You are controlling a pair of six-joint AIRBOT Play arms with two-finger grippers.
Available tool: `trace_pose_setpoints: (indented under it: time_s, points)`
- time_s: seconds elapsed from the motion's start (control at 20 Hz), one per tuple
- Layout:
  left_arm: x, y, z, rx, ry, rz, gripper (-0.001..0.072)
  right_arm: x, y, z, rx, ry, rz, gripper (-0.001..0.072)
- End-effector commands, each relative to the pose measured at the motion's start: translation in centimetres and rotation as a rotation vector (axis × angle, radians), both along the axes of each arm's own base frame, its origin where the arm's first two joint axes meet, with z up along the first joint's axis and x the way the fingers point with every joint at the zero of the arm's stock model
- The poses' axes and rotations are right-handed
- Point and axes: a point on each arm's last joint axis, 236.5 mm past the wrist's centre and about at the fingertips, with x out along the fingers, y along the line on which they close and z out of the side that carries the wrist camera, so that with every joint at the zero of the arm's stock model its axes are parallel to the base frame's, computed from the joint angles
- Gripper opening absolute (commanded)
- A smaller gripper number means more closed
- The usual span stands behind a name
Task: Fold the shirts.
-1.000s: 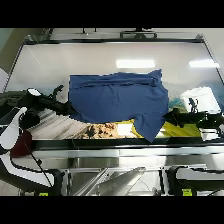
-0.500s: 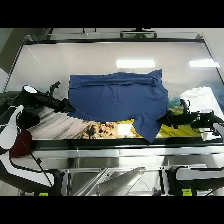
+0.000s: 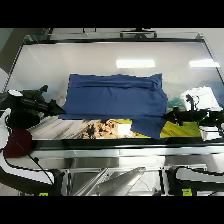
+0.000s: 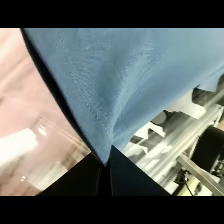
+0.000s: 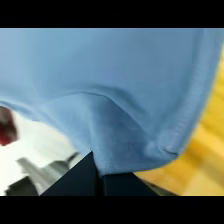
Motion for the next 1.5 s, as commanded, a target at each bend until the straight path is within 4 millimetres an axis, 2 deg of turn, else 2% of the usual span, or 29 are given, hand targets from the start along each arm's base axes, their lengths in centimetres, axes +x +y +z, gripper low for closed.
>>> trace_pose_setpoints:
  time_s: [0.0,0.05,0.15,0.25,0.35,0.4,0.5,0.65,0.75,0.85,0.9,0.95,1.0,1.05,1.15,1.2,1.25,1.35,1.45]
  points:
    - [1.1,-0.3,2.2,-0.067,-0.049,0.005,0.0023,3.4,0.9,5.5,0.136,-0.161,-0.062,0.0015]
    - [2.4,-0.2,3.2,-0.06,-0.095,0.009,0.0023,5.2,0.8,7.5,0.166,-0.222,-0.093,0.0015]
    - [5.5,0.5,5.0,-0.015,-0.199,0.037,0.0024,8.7,0.1,10.3,0.155,-0.322,-0.12,0.0015]
    - [9.3,1.0,6.7,0.055,-0.333,0.077,0.0026,12.3,0.0,12.4,0.142,-0.382,-0.132,0.0015]
    - [13.3,1.1,8.0,0.121,-0.46,0.115,0.0027,16.2,0.2,13.5,0.113,-0.45,-0.138,0.0015]
    - [15.0,0.7,8.3,0.139,-0.51,0.115,0.0027,18.2,0.3,13.5,0.095,-0.473,-0.148,0.0015]
    - [17.6,-0.5,7.8,0.157,-0.575,0.084,0.0027,21.7,0.4,12.2,0.055,-0.492,-0.172,0.0016]
    - [20.6,-2.1,4.7,0.177,-0.602,0.035,0.0027,25.0,0.6,7.7,0.014,-0.47,-0.194,0.0016]
    - [21.7,-2.0,1.9,0.224,-0.59,-0.005,0.0027,25.8,0.4,4.2,-0.015,-0.451,-0.194,0.0016]
    - [21.7,-1.9,-0.8,0.24,-0.551,-0.055,0.0028,25.4,0.4,1.0,-0.037,-0.406,-0.173,0.0021]
    - [21.5,-1.9,-1.8,0.244,-0.533,-0.079,0.0088,24.9,0.2,-0.5,-0.072,-0.387,-0.144,0.0022]
    - [21.6,-2.0,-2.4,0.241,-0.524,-0.089,0.0292,24.3,-0.2,-1.5,-0.116,-0.375,-0.11,0.0024]
    - [21.8,-1.8,-2.6,0.238,-0.522,-0.092,0.0293,23.9,-0.8,-2.1,-0.157,-0.373,-0.081,0.0115]
    - [22.1,-1.2,-2.3,0.24,-0.53,-0.081,0.0294,23.6,-1.1,-1.9,-0.173,-0.38,-0.049,0.0319]
    - [22.9,0.3,-0.6,0.255,-0.561,-0.042,0.0293,23.3,-2.7,-0.6,-0.203,-0.41,0.012,0.0512]
    - [23.2,1.6,0.5,0.268,-0.58,-0.018,0.0293,23.3,-3.9,0.1,-0.228,-0.417,0.031,0.0656]
    - [23.3,3.0,1.7,0.28,-0.599,0.006,0.0293,23.2,-5.6,0.4,-0.259,-0.389,0.019,0.0707]
    - [23.4,5.5,4.2,0.3,-0.622,0.065,0.0293,22.8,-8.0,-0.3,-0.317,-0.317,-0.012,0.0708]
    - [23.2,7.2,6.6,0.306,-0.623,0.131,0.0293,22.3,-8.2,-1.4,-0.313,-0.281,-0.008,0.0708]
